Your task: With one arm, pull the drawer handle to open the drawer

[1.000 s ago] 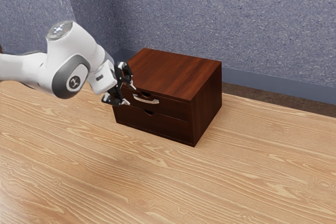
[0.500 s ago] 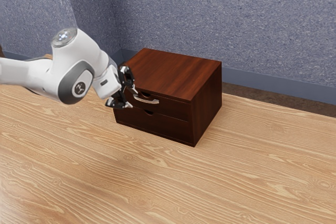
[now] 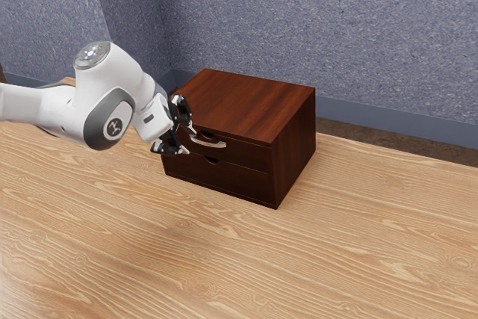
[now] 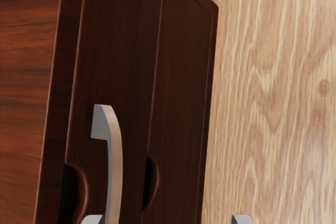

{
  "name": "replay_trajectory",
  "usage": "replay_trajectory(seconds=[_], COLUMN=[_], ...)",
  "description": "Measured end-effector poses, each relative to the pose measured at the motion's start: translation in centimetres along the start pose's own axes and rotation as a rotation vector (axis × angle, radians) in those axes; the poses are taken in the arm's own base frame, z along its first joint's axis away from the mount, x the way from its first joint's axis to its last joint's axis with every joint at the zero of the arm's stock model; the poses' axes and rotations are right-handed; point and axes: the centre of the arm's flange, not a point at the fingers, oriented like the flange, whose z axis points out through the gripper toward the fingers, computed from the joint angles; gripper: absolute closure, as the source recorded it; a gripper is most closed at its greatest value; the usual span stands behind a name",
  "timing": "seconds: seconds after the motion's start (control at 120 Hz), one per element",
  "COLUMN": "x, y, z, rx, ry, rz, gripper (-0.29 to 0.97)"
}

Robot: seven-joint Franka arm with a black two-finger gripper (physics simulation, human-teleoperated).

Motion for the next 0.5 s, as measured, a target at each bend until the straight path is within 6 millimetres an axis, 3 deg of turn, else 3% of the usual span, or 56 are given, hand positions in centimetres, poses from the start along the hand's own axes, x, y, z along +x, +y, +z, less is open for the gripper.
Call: replay_trajectory(seconds=[0.5], x=[0.5], y=[0.2], z=[1.1], rx=[0.000], ry=[-0.004], rz=[-0.005], gripper=[0.42])
